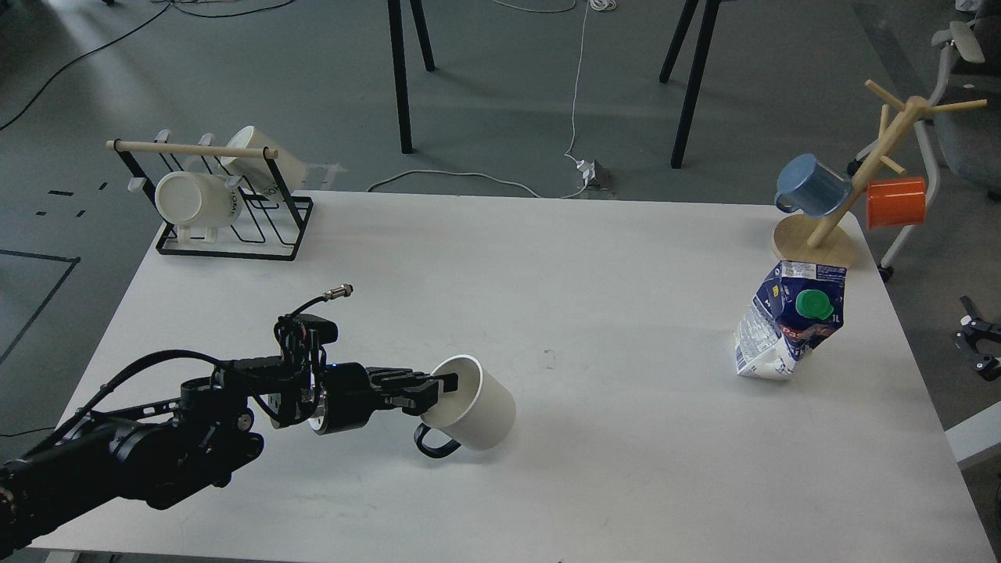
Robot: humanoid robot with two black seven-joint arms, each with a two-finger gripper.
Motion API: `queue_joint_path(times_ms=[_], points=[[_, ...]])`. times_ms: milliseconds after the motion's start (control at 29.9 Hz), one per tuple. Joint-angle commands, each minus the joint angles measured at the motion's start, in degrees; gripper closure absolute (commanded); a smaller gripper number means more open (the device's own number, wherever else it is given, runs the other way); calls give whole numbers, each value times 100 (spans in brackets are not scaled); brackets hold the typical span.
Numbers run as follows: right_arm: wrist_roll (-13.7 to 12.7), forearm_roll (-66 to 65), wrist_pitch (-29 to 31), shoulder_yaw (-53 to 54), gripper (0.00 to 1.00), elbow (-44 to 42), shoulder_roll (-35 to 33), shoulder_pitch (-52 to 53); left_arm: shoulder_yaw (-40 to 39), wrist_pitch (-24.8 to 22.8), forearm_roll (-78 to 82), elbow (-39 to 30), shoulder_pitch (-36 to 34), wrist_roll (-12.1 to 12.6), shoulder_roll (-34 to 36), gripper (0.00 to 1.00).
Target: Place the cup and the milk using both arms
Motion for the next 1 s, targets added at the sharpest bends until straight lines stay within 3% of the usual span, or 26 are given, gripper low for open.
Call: queue_joint_path(times_ms=[0, 267, 368, 468, 568, 802, 903, 970], points=[[0, -1, 0, 6, 5, 0, 0, -9, 0, 17, 0, 0, 10, 0, -23, 75], [0, -1, 0, 6, 5, -1, 0, -9, 52, -53, -9, -44, 10, 0, 3, 62], [0, 8, 0, 14, 5, 8, 0, -9, 0, -79, -79, -105, 10, 0, 21, 45], [0, 69, 0, 6, 5, 52, 0, -18, -123, -167, -315, -184, -8, 0, 38, 18], [0, 192, 0, -38, 5, 262, 0, -131, -351, -666, -1026, -246, -25, 0, 117, 2], [0, 710, 0, 14, 5, 1141, 18, -878, -975, -1432, -2038, -228, -61, 0, 337, 1], [0, 887, 0, 6, 5, 1676, 18, -1256, -1361, -1992, -2757, -202, 1, 0, 433, 1], [8, 913, 0, -21, 4, 2063, 18, -1537, -1503, -1992, -3189, -193, 36, 0, 486, 1]])
